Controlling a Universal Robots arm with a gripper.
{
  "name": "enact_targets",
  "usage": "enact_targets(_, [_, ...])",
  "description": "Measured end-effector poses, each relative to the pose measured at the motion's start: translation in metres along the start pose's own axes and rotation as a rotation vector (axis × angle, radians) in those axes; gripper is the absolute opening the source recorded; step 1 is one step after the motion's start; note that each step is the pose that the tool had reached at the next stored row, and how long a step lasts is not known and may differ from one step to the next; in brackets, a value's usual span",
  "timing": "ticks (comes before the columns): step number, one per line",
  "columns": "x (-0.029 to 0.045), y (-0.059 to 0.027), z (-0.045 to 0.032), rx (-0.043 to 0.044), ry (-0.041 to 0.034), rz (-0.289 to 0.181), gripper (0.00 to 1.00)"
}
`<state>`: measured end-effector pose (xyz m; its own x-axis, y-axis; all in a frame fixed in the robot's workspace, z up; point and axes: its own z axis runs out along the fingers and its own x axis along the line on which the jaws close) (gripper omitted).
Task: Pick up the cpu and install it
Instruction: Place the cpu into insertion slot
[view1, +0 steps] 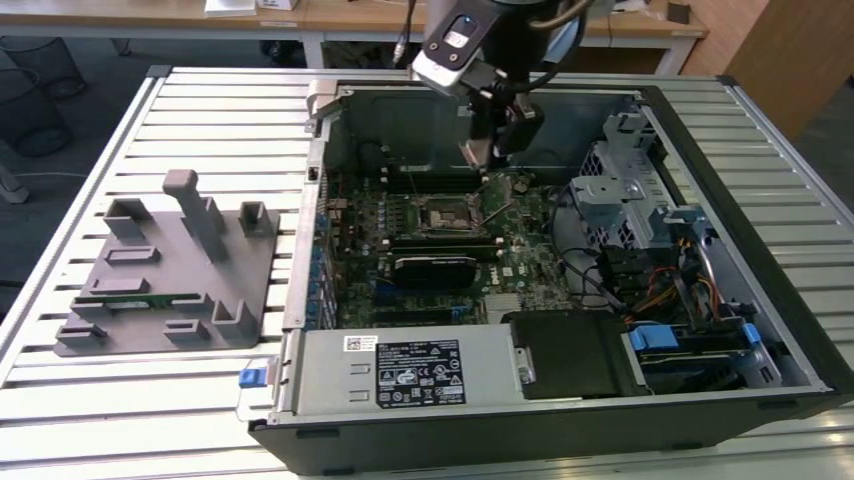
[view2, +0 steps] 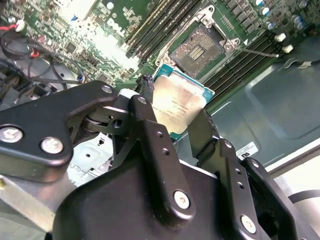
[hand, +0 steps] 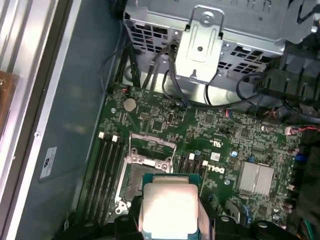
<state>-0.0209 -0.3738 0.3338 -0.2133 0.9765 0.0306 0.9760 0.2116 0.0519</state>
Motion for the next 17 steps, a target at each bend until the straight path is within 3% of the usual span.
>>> enact_targets(5, [0.001, -0.0011, 0.0046, -0.0019, -0.0041, 0.069, 0.53])
enact_targets(11, [0.008, -0.0103, 0.0101, -0.0028, -0.0053, 0.094, 0.53])
enact_targets(17, [0.0106, -0.0135, 0.0147, -0.0057, -0.0085, 0.15, 0.53])
